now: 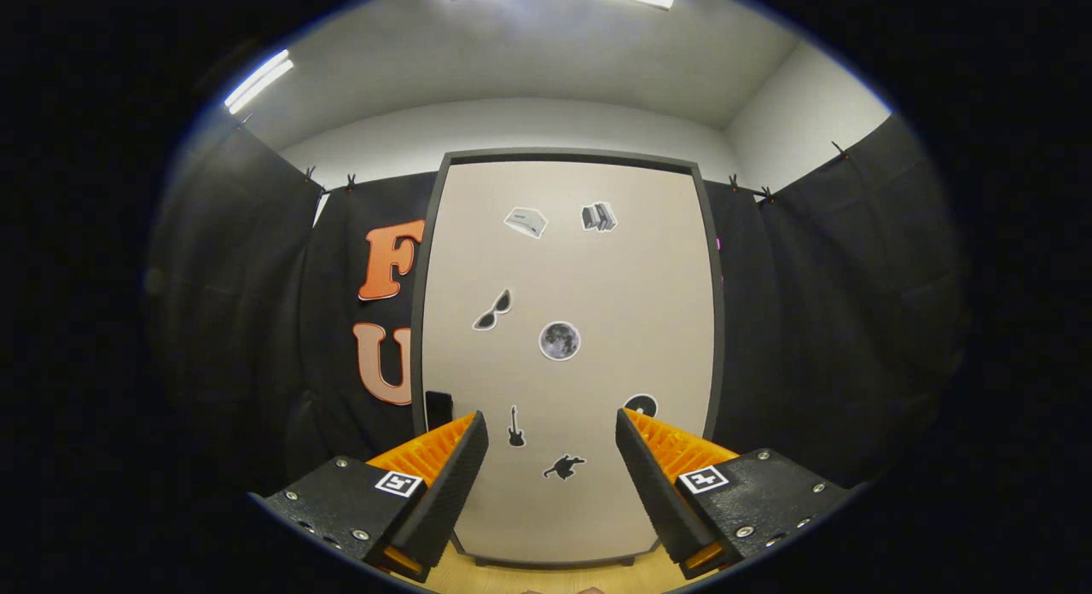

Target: Open the shoe cabinet door, grab the shoes and put them into the shoe cabinet, then close the shoe cabinet door.

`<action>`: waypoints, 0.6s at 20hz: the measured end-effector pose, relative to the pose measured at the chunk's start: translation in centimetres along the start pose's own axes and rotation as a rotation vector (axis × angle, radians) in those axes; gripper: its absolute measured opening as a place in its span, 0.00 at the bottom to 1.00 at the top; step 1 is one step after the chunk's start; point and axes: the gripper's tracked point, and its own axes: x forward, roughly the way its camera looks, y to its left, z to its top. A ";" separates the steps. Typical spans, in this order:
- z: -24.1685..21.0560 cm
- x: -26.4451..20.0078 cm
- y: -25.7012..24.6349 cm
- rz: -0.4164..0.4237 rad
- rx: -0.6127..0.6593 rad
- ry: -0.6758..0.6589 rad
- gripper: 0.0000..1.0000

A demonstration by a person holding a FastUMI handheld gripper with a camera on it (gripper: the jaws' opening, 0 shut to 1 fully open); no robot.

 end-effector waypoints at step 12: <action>-8.7 6.6 9.3 0.153 0.123 0.239 0.91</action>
